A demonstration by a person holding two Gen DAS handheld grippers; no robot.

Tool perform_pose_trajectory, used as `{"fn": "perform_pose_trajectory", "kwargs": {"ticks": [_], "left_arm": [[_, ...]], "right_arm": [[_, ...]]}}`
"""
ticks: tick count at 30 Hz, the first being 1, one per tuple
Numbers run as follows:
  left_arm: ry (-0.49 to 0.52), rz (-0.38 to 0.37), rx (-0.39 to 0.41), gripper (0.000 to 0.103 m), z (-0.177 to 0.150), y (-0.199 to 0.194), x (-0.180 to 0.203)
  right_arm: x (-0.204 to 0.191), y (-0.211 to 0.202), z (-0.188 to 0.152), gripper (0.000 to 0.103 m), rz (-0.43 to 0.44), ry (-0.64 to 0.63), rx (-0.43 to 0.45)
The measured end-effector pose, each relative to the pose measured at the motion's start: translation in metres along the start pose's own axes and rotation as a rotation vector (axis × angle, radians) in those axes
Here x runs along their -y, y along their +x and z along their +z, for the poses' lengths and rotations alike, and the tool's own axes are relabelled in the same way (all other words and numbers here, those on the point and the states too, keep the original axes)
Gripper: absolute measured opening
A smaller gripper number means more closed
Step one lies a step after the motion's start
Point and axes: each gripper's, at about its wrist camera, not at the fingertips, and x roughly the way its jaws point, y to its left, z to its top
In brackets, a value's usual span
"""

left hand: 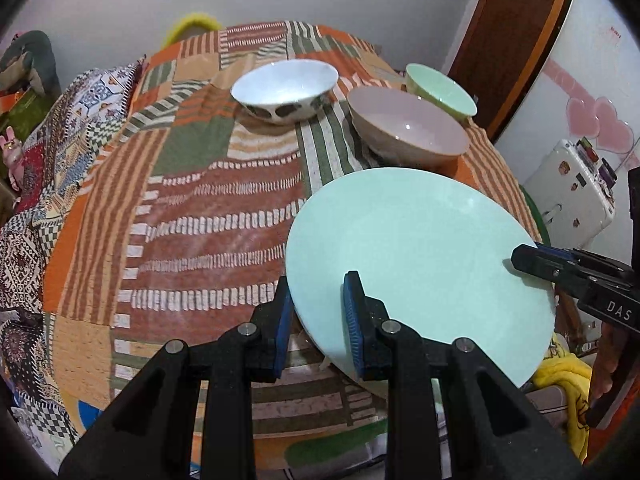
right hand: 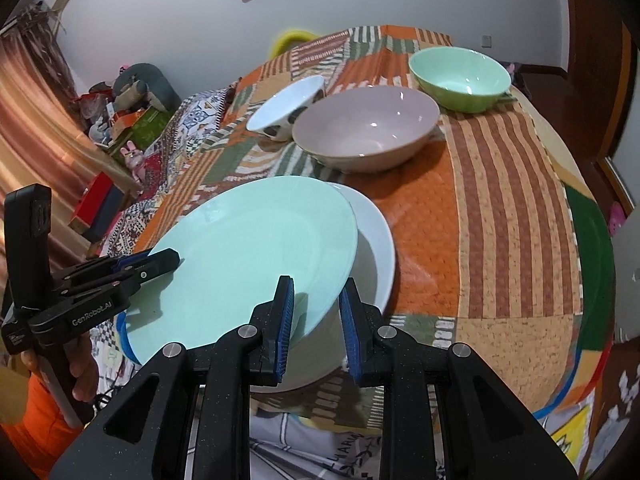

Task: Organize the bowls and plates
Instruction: 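Lower the mint green plate onto the white plate and open both grippers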

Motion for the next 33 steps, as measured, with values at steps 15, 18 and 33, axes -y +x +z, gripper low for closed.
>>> {"fn": "perform_pose_trajectory", "kwargs": {"ticks": [15,18,33], "left_arm": [[0.004,0.001,-0.041,0.026,0.002,0.029,0.0],[0.004,0.007,-0.04,0.026,0.002,0.03,-0.002],[0.039,0.061,-0.033,0.026,0.0,0.039,-0.001]], "right_arm": [[0.01,0.016,-0.001,0.021,-0.033,0.02,-0.04],[0.008,0.017,0.0,0.021,-0.047,0.005,-0.042],[0.003,0.019,0.002,0.024,-0.059,-0.028,-0.049]]}}
